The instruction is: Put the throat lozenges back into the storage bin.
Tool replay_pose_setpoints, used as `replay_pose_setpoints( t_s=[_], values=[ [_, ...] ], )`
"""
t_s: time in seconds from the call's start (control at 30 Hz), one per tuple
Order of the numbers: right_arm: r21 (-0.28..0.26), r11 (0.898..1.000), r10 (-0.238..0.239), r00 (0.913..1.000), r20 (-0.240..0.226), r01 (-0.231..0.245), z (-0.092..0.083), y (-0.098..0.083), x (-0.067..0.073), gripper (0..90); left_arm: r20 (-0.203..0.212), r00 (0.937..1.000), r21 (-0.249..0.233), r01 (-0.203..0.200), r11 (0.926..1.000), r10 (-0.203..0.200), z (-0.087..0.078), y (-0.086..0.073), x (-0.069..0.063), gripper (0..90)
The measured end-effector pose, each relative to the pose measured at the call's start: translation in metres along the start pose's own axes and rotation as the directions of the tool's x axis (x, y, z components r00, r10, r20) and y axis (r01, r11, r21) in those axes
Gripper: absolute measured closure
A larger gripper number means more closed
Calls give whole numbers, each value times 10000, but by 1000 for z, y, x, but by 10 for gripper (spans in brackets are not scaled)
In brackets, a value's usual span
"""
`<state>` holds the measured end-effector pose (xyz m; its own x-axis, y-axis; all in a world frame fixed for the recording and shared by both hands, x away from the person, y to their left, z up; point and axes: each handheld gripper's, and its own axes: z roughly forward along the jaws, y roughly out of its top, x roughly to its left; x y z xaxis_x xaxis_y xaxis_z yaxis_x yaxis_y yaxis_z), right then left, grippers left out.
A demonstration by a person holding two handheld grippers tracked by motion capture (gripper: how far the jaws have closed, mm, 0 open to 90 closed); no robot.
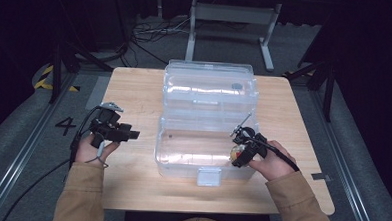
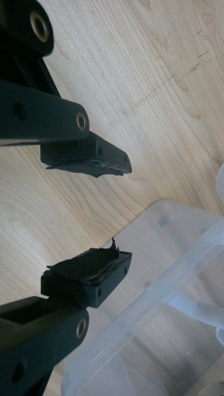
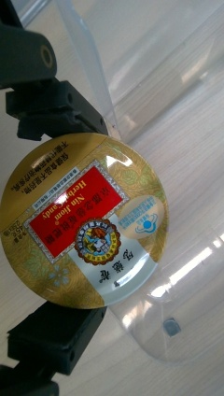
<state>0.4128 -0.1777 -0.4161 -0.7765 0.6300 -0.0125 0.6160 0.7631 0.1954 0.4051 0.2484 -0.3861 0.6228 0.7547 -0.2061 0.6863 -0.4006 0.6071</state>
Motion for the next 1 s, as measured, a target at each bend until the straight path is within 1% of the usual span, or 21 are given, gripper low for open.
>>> replay_pose_setpoints(
  t_s=[0.27, 0.5, 0.57, 1.0],
  values=[
    [86, 10000, 47, 10000, -3, -47, 1, 1, 0, 201, -48, 10000, 12, 11, 10000, -11, 1, 0, 1, 513],
    [144, 9999, -25, 10000, 26, 25, 0, 1, 0, 199, -3, 10000, 13, 26, 10000, -26, 1, -1, 1, 513],
    [122, 9998, -135, 9999, -24, 136, 0, 1, 0, 185, -6, 10000, 23, 37, 10000, -37, 1, -1, 2, 513],
    [142, 9997, -206, 9997, -106, 207, 0, 1, 0, 182, 28, 9999, 25, 99, 9999, -99, 2, -1, 1, 513]
  ],
)
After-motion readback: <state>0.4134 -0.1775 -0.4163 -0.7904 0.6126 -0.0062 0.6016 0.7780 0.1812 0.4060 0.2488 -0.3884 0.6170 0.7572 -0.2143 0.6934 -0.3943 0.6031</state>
